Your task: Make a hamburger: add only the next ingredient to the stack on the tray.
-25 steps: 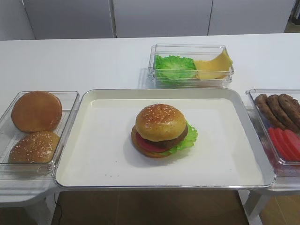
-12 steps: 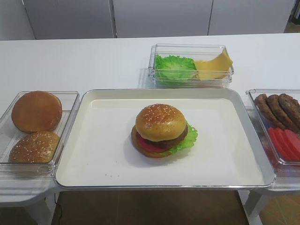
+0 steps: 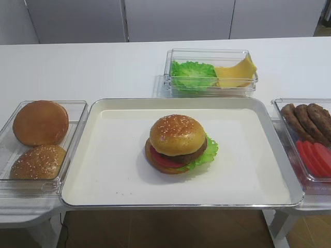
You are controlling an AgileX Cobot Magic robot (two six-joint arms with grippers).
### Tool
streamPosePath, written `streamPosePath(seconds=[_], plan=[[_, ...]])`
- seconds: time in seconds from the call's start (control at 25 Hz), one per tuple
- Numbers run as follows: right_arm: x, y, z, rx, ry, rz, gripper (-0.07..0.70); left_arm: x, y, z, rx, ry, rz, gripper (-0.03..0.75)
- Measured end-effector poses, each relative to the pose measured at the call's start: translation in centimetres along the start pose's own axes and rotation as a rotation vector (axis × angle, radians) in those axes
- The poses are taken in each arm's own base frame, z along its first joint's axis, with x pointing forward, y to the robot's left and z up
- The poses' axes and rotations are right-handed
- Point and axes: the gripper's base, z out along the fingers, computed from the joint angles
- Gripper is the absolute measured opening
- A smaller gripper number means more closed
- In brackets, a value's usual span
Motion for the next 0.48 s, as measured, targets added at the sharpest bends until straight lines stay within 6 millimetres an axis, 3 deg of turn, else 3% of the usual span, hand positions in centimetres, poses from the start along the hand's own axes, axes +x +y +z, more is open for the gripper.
streamPosePath(seconds=[0.48], plan=[[0.0,0.0,0.0,0.000,0.000,0.000,0.531,0.9,0.5,1.7,-0.054,0.057,-0.029,0.501]])
